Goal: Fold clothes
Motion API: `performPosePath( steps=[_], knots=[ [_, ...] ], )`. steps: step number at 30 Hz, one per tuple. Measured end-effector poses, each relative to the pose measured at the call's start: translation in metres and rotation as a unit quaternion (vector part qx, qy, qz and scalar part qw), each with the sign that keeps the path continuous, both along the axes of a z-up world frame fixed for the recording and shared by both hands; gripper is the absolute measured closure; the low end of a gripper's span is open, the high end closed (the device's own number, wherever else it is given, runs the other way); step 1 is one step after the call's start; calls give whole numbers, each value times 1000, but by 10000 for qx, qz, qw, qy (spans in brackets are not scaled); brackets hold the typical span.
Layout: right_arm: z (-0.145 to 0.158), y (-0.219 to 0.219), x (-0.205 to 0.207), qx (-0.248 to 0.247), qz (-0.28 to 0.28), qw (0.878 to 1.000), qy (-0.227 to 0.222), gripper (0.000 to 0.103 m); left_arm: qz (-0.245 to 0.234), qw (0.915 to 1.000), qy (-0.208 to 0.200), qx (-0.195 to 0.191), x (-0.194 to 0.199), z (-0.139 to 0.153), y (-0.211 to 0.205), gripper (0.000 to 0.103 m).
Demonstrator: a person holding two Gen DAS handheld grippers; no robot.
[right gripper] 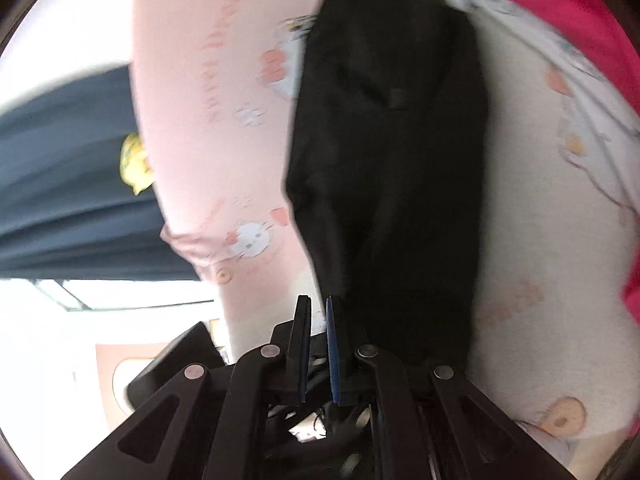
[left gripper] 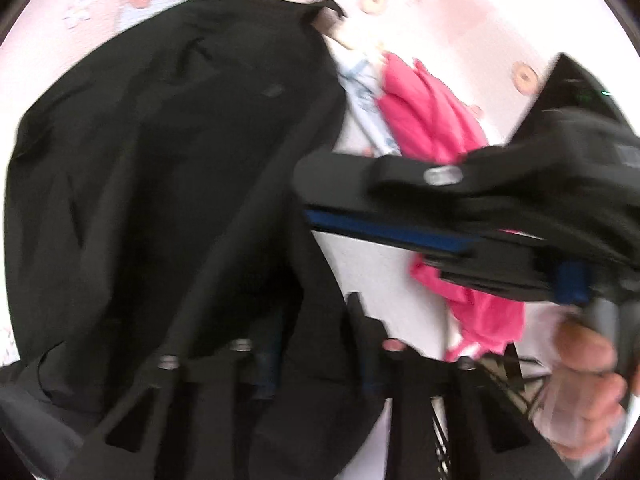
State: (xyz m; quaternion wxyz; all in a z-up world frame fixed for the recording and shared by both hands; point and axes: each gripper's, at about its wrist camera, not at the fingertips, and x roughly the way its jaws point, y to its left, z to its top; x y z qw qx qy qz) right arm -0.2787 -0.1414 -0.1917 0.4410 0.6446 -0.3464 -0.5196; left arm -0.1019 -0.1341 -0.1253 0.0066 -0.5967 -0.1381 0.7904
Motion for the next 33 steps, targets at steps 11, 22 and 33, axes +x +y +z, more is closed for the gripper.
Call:
performPosePath(
  steps=[11,22,33],
  knots=[
    [-21,29,-29,1816,-653,9807,301,51,727,9968,-301,-104,9,-21,-65,90],
    [-100,25,-42,954,-1782,9767,-726,37,999,9940,-449,20,9,-33,-97,90],
    [-110,-34,-43,521,-1826,9815,-263,74,1099,9925,-544,-13,12,-32,-125,90]
  ],
)
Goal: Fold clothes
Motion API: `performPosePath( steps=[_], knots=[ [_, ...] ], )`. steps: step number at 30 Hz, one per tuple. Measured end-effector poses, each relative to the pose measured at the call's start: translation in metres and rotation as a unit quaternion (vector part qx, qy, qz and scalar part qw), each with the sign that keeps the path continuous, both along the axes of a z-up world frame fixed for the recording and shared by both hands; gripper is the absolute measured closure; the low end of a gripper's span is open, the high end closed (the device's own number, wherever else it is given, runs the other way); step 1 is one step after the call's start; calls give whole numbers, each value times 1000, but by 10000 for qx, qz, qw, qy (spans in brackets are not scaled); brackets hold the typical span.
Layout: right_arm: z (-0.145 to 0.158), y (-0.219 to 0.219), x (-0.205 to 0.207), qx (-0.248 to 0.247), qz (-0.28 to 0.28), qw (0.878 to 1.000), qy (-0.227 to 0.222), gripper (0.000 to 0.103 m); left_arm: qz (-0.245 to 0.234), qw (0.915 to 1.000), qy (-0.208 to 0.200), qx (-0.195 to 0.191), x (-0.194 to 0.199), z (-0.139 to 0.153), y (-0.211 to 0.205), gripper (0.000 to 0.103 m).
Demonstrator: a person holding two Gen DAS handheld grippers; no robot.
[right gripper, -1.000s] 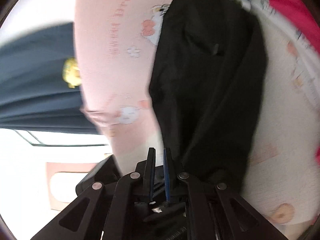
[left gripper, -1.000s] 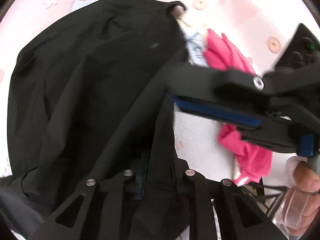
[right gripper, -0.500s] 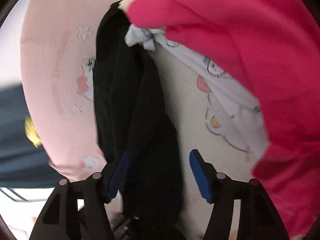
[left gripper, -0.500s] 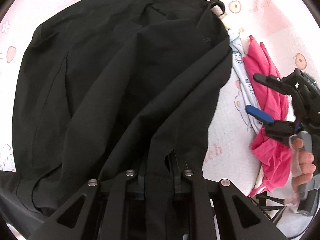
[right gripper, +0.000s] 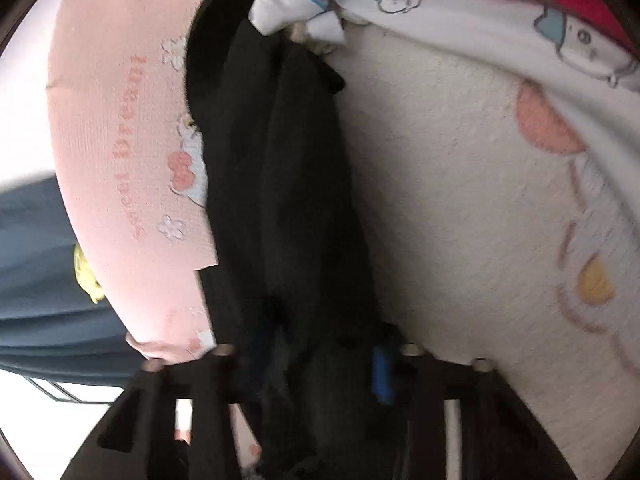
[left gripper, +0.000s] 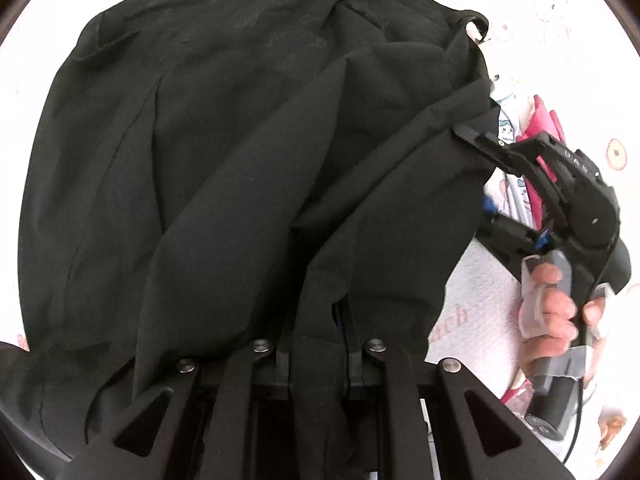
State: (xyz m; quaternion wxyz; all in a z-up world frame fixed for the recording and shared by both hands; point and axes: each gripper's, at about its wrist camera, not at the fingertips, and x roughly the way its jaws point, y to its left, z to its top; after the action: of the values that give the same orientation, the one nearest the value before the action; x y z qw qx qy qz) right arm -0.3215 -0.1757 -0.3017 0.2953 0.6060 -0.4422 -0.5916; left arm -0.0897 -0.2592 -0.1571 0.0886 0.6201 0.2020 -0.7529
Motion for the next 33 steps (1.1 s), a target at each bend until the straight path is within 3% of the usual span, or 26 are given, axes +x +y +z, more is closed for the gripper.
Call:
performPosePath(
  steps=[4,8,11,13,16,18,23,25,28,30,33],
  knots=[
    [31,-7,12,-74,198,9984,521,84,-38,9997,-9,-244,7,11,-4,90],
    [78,-21,19,-232,544,9926,1064,84,8,9993,27,-382,0,28,10,90],
    [114,-29,25,-191,778,9850,1527,84,14,9987,118,-505,-32,45,33,91],
    [133,-22,21,-267,895,9804,1736,84,47,9976,264,-640,-30,64,30,91],
    [152,-46,29,-259,1094,9756,1888,84,154,9955,403,-849,-32,84,25,91],
    [150,-46,36,-102,1194,9743,1909,84,277,9949,350,-906,-27,83,15,91],
    [122,-53,40,270,1225,9770,1723,83,569,9969,130,-535,-36,79,2,91],
    [109,-47,38,374,1243,9774,1667,83,590,9972,422,-159,-37,85,1,91],
    [98,-42,34,114,1215,9807,1525,84,511,9934,941,416,-47,109,3,90],
    [96,-44,33,-13,1201,9818,1474,84,415,9924,1057,482,-56,120,11,90],
    [97,-48,32,-35,1350,9796,1490,84,280,9947,908,395,-76,121,16,89]
  ],
)
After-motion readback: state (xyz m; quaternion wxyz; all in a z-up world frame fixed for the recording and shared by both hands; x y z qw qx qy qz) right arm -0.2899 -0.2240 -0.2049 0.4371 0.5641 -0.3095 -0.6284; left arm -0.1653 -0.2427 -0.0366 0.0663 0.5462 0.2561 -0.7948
